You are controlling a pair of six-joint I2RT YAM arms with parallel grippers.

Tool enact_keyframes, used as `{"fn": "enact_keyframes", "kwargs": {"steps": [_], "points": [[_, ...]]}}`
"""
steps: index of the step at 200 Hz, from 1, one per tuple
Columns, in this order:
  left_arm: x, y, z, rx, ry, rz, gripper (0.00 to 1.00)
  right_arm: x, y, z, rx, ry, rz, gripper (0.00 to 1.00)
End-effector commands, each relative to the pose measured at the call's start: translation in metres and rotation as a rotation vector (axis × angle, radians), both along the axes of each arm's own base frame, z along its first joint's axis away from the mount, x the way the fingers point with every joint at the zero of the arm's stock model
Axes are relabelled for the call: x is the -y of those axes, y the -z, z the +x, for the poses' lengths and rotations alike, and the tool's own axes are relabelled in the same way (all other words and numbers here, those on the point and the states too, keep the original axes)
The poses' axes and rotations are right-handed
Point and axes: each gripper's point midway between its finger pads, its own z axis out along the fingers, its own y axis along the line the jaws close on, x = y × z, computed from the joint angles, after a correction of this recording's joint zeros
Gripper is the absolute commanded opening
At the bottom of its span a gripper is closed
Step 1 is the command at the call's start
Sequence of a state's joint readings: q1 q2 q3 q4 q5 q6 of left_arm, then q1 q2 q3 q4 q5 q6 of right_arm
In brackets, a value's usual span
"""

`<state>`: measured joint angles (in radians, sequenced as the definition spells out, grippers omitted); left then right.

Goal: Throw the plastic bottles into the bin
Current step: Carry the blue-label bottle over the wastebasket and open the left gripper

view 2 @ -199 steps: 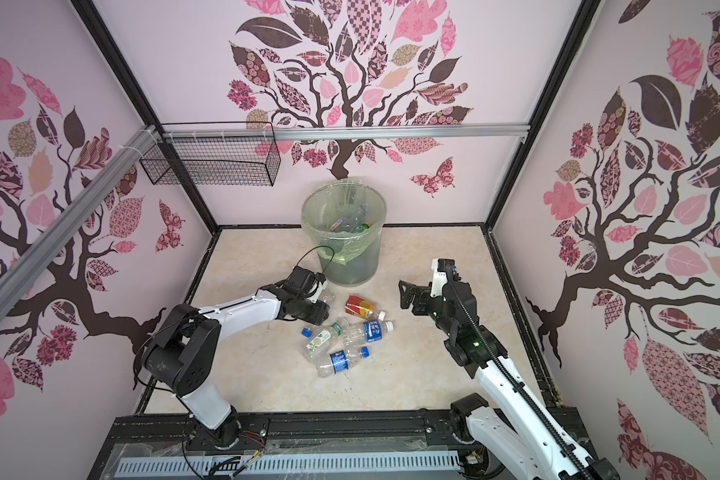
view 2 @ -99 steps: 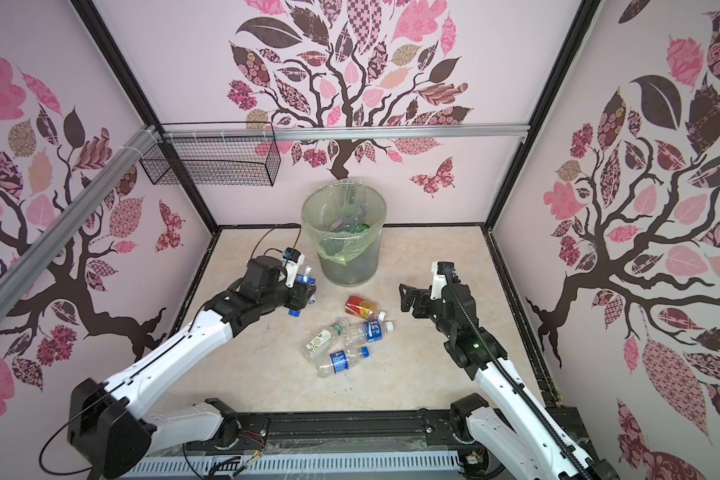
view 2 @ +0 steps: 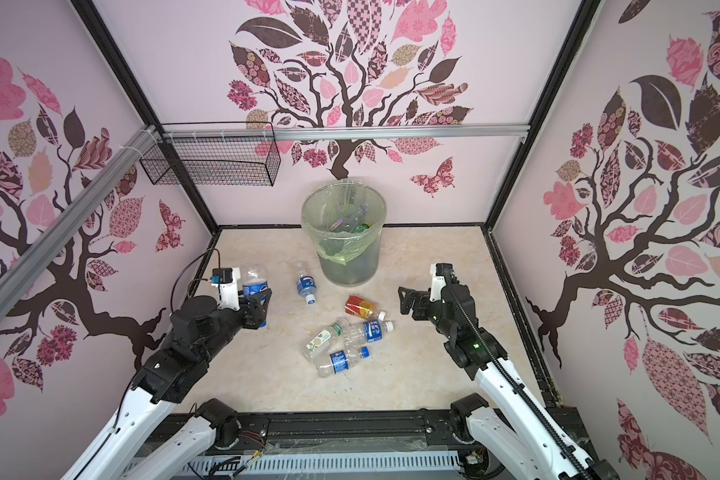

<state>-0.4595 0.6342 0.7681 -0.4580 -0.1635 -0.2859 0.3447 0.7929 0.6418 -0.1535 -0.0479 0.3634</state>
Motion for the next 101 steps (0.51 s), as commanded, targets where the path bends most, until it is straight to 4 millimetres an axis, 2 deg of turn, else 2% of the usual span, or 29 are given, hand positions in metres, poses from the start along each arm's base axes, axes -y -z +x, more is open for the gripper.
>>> {"fn": "enact_keyframes", "kwargs": {"steps": [1,24,37,61,68,77,101], "points": [[-0.006,0.009,-0.001,-0.013,-0.037,-0.018,0.55,-0.002,-0.002,-0.001,-0.002,-0.014,0.010,1.00],[-0.003,0.004,-0.002,-0.012,-0.020,-0.027,0.55,-0.004,0.000,-0.001,-0.014,-0.024,0.010,1.00],[0.001,-0.007,-0.001,0.006,0.006,-0.033,0.56,-0.006,0.003,-0.001,-0.022,-0.029,0.009,1.00],[0.018,-0.049,0.018,0.058,0.060,-0.013,0.55,-0.008,0.008,0.000,-0.039,-0.039,0.010,1.00],[0.027,-0.063,0.030,0.067,0.078,-0.004,0.55,-0.008,0.008,0.000,-0.042,-0.042,0.011,1.00],[0.038,-0.095,0.046,0.109,0.100,-0.011,0.54,-0.009,0.008,0.000,-0.045,-0.046,0.014,1.00],[0.090,-0.151,0.113,0.136,0.209,-0.014,0.55,-0.010,0.007,-0.002,-0.051,-0.053,0.018,1.00]]}}
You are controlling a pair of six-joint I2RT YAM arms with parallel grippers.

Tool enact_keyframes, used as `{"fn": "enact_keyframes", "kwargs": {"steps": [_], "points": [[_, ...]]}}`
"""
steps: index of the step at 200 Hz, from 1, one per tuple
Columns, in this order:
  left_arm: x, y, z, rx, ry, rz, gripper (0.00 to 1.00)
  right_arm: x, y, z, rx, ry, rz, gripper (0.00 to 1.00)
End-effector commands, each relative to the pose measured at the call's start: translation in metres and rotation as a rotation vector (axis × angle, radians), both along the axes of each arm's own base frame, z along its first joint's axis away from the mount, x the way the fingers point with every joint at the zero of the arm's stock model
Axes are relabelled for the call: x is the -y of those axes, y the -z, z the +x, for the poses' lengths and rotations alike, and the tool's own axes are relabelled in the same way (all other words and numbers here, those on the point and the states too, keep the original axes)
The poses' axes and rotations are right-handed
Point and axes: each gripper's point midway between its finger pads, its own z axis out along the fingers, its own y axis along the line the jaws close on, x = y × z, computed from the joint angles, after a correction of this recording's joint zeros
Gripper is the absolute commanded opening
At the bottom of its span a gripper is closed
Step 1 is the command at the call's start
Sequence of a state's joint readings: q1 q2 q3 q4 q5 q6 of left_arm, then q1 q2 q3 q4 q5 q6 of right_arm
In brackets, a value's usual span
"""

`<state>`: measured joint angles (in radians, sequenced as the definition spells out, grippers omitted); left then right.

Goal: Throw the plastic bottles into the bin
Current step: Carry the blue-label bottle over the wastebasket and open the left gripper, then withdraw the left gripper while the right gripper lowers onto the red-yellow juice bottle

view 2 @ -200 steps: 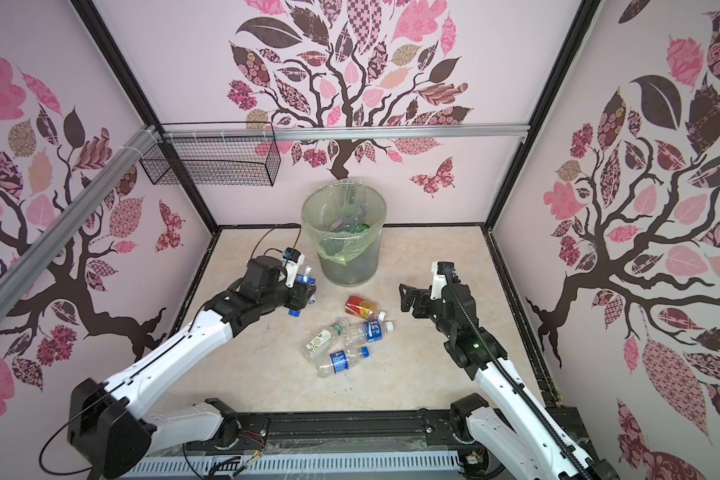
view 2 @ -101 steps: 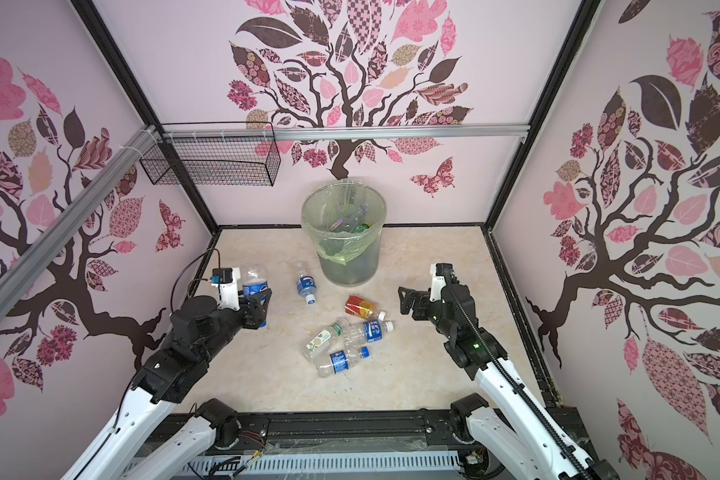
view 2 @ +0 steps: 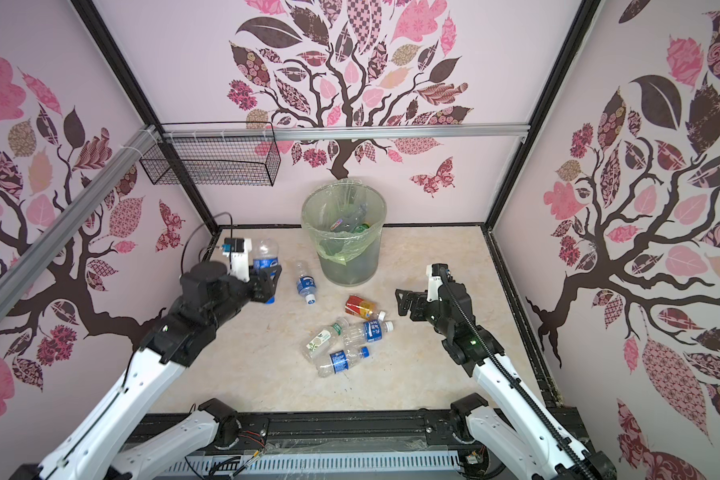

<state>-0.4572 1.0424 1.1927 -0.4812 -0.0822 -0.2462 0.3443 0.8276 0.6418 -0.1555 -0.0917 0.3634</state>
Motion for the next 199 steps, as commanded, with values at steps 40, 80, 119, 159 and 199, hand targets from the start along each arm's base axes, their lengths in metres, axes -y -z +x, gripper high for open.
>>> {"fn": "enact_keyframes", "kwargs": {"steps": [40,80,119,159,199], "points": [[0.095,-0.086,0.139,-0.038,0.163,-0.016,0.87,-0.007,-0.002,-0.011,-0.034,-0.036,0.061,1.00],[0.074,-0.077,0.123,0.035,0.098,-0.072,0.98,-0.013,0.002,-0.007,-0.049,-0.072,0.033,1.00],[0.017,-0.031,0.066,-0.009,0.022,-0.049,0.98,-0.031,0.009,0.007,-0.090,-0.148,0.025,0.99],[-0.034,0.020,-0.002,-0.057,-0.070,0.063,0.98,-0.055,0.022,0.014,-0.139,-0.265,-0.019,0.98],[-0.058,0.074,-0.050,-0.122,-0.107,0.078,0.98,-0.092,0.056,0.019,-0.192,-0.386,-0.183,0.96]]}}
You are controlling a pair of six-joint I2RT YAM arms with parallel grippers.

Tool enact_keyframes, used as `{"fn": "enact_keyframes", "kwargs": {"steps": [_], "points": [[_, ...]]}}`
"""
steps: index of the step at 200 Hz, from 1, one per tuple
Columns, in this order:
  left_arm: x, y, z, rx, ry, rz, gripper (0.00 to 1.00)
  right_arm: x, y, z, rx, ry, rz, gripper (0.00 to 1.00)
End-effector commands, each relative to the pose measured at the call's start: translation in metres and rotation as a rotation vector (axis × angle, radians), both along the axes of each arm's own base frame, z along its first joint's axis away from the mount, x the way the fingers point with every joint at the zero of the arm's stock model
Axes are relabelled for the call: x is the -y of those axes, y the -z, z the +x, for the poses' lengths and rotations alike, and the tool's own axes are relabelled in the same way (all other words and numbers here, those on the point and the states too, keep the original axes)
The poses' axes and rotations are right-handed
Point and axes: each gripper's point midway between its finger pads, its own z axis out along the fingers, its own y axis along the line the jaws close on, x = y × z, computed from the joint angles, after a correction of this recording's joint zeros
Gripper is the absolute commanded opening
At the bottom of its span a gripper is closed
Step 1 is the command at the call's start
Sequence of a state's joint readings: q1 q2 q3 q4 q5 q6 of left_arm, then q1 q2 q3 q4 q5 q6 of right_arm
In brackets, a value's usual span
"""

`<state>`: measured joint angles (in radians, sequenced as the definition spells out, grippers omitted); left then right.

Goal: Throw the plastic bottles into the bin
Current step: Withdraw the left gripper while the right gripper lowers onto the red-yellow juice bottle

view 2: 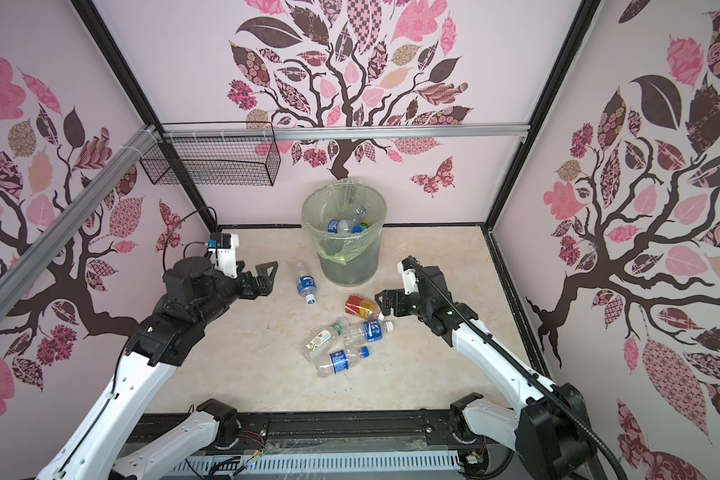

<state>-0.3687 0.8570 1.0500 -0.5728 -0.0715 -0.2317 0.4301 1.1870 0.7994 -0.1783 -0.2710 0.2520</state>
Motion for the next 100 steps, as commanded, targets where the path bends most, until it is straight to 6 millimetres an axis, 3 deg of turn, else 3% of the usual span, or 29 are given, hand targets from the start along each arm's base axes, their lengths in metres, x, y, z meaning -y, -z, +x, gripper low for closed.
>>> {"fn": "enact_keyframes", "kwargs": {"steps": [1,40,100], "points": [[-0.013,0.045,-0.016,-0.082,-0.035,0.046,0.98,-0.023,0.013,0.003,0.007,-0.103,-0.099,0.96],[-0.016,0.066,-0.034,-0.085,-0.021,0.019,0.98,-0.039,0.043,0.023,-0.036,-0.141,-0.167,0.92],[-0.015,0.075,-0.035,-0.121,-0.013,0.025,0.98,-0.050,0.078,0.046,-0.062,-0.147,-0.201,0.94]]}}
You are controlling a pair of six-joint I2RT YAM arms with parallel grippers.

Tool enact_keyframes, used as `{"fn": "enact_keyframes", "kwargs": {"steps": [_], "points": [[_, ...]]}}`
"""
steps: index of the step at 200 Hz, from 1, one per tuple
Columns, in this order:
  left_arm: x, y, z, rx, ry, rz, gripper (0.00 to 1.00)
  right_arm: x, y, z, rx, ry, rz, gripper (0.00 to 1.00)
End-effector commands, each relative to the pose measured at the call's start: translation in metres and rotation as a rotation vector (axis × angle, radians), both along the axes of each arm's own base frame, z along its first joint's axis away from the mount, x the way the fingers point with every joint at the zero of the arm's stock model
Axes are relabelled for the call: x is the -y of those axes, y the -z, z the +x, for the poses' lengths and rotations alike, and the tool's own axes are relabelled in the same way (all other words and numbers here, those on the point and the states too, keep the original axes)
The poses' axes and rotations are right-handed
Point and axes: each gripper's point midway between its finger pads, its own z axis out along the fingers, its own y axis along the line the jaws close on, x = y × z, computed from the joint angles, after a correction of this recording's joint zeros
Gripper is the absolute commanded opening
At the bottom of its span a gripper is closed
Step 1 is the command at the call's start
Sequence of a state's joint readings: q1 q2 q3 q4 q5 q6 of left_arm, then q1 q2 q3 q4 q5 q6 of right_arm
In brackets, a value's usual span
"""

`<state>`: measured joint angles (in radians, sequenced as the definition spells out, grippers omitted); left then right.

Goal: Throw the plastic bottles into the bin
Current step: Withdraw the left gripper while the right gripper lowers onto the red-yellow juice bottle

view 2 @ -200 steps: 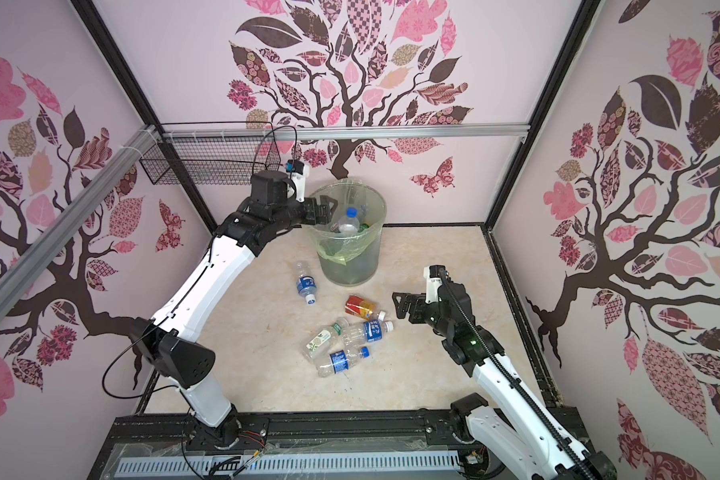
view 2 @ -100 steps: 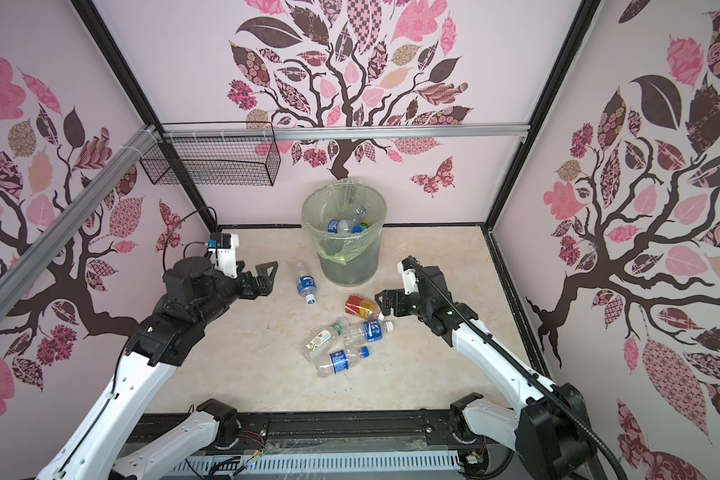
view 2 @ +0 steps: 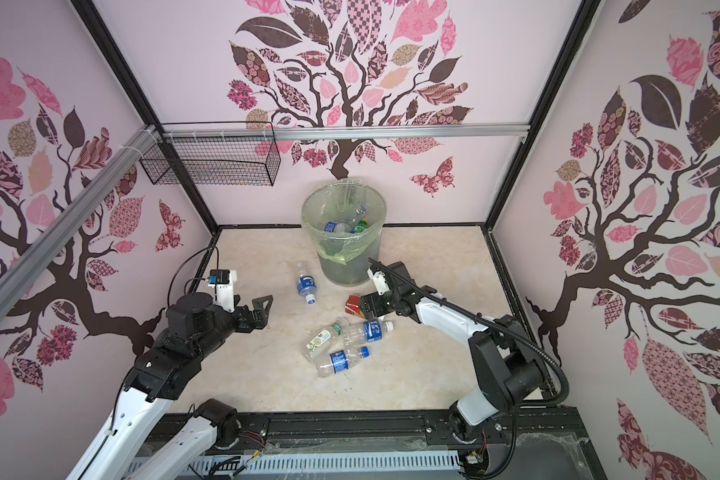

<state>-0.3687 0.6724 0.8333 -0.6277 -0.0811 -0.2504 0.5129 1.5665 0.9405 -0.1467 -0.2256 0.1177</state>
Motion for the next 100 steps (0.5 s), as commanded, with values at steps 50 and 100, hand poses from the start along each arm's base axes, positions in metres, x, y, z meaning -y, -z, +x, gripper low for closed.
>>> {"fn": "enact_keyframes", "kwargs": {"steps": [50,100], "points": [[0.003,0.017,0.001,-0.052,0.007,0.004,0.98,-0.014,0.033,0.028,-0.015,-0.011,-0.029,0.92],[0.003,0.017,0.003,-0.052,0.006,0.000,0.98,-0.019,0.052,0.033,-0.054,0.003,-0.023,0.89]]}}
